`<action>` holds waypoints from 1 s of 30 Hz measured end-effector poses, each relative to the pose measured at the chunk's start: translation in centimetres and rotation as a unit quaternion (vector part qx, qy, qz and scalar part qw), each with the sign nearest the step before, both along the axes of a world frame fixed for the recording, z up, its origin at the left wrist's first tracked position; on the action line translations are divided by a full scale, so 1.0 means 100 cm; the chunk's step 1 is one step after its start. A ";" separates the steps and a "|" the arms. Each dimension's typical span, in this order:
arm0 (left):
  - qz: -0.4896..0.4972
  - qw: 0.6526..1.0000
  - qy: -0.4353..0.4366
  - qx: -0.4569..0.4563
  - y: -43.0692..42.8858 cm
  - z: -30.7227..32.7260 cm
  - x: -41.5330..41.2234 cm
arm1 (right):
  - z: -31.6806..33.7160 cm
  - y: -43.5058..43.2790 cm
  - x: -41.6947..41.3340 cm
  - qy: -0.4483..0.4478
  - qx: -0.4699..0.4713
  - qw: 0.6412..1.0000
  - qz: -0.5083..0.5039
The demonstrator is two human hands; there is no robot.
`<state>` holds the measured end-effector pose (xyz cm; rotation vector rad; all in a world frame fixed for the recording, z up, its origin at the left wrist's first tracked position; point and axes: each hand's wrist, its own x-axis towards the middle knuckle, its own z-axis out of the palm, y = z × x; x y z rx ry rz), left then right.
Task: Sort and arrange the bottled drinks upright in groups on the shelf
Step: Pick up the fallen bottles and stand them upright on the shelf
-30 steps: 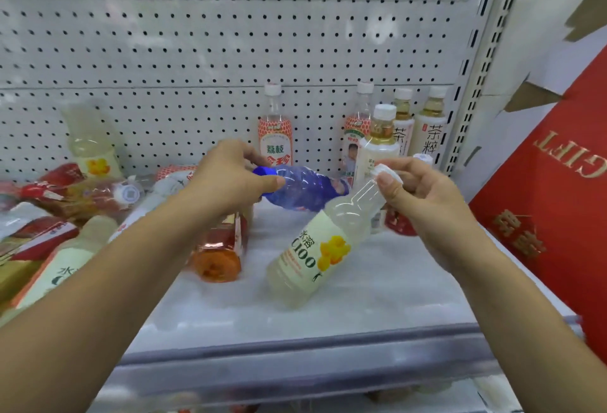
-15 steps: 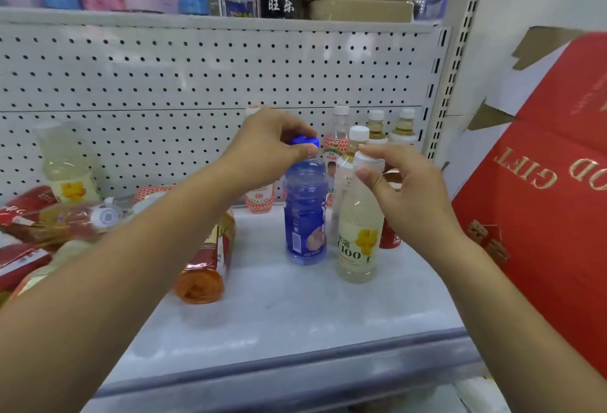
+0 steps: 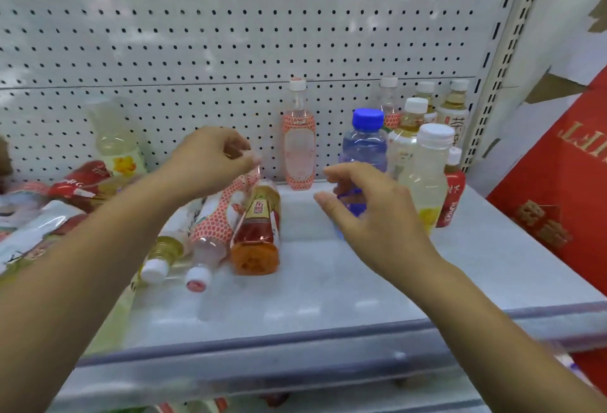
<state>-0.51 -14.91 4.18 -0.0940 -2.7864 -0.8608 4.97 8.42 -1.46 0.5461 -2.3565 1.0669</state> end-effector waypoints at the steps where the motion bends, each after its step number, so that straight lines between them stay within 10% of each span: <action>1: 0.024 0.999 -0.027 -0.012 -0.013 -0.004 0.003 | 0.000 -0.014 -0.002 -0.063 -0.002 0.998 0.002; 14: 0.007 0.994 -0.087 -0.072 -0.057 -0.062 0.067 | -0.018 -0.111 -0.037 -0.400 0.088 0.906 -0.102; 30: -0.072 0.995 -0.040 0.060 -0.066 -0.079 0.086 | -0.044 -0.098 0.051 -0.252 -0.104 0.927 -0.257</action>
